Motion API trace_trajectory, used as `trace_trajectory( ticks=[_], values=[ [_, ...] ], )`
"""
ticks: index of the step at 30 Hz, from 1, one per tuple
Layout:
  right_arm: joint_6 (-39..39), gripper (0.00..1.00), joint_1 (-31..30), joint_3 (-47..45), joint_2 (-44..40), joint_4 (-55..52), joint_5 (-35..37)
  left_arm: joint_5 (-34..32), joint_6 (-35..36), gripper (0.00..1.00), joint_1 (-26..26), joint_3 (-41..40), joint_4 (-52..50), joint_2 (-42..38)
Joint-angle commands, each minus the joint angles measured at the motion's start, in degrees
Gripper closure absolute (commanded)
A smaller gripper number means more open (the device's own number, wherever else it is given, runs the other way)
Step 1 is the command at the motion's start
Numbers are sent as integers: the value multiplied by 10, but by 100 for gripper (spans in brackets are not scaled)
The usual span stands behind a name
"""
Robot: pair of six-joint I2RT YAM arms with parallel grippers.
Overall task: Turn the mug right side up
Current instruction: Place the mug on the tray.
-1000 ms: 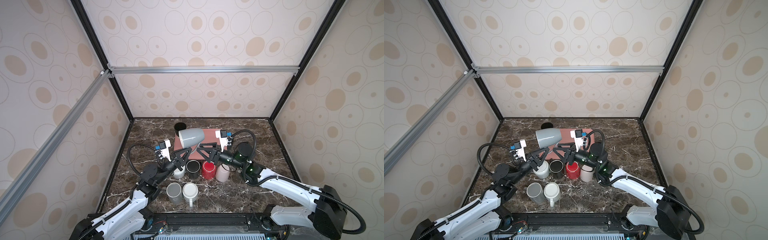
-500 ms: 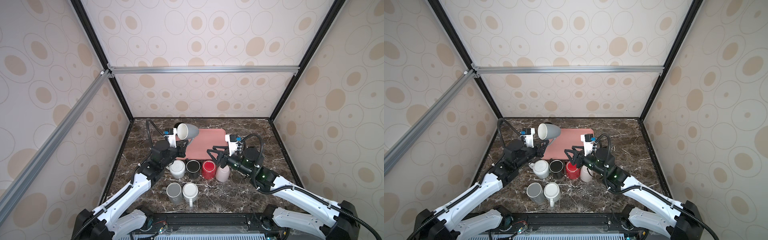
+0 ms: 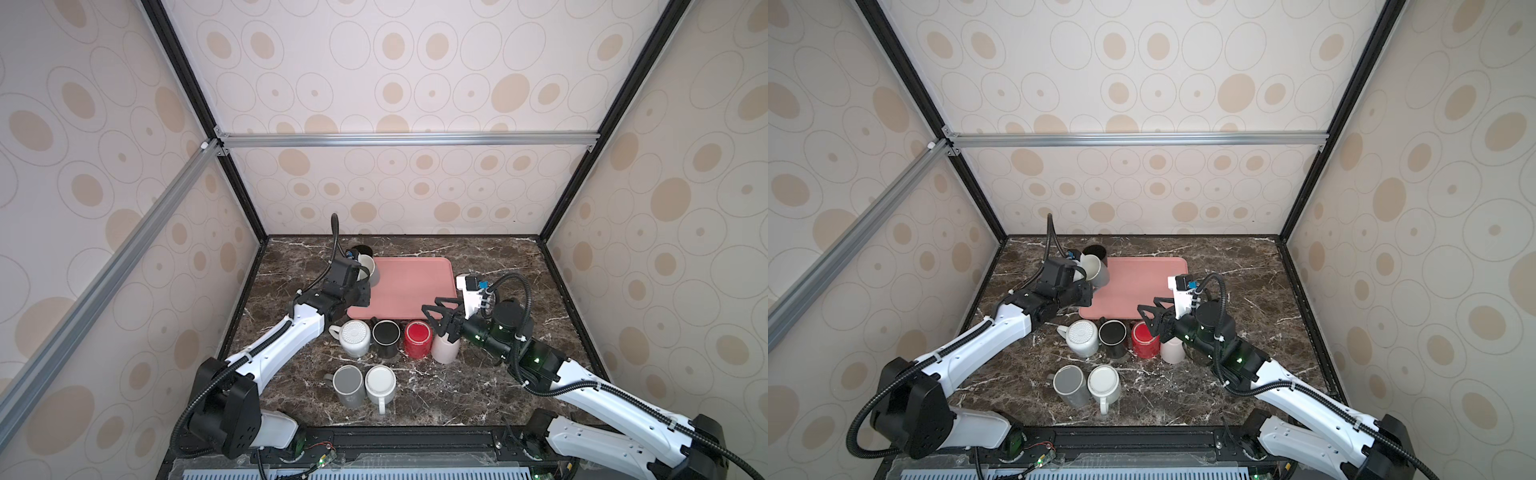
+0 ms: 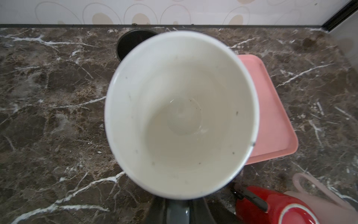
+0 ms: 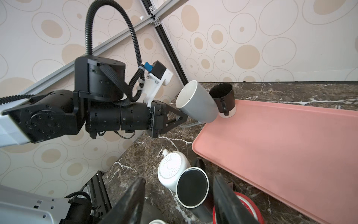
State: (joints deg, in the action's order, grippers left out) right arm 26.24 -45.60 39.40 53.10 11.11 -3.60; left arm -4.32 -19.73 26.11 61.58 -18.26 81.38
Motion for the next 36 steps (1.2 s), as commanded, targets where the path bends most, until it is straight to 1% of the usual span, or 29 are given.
trace_trajectory(
  ticks=[1,5,10,21,33,35,36],
  values=[
    [-16,42,-2,-11,-20,-12,16,-42,45,100,-6,58,-35,22],
    [-22,42,-1,-17,-34,-19,25,-56,60,100,-7,72,-55,53],
    [-28,41,-1,-20,-44,-29,28,-47,64,100,-8,71,-59,86],
    [-32,41,-1,-27,-66,-44,48,-67,65,100,-9,78,-70,131],
    [-37,41,-1,-26,-72,-57,56,-65,61,100,-14,86,-80,160],
    [-38,40,-2,-26,-75,-58,56,-64,62,93,-15,86,-81,164],
    [-38,38,-2,-25,-74,-59,57,-64,60,88,-15,86,-81,164]
  ],
)
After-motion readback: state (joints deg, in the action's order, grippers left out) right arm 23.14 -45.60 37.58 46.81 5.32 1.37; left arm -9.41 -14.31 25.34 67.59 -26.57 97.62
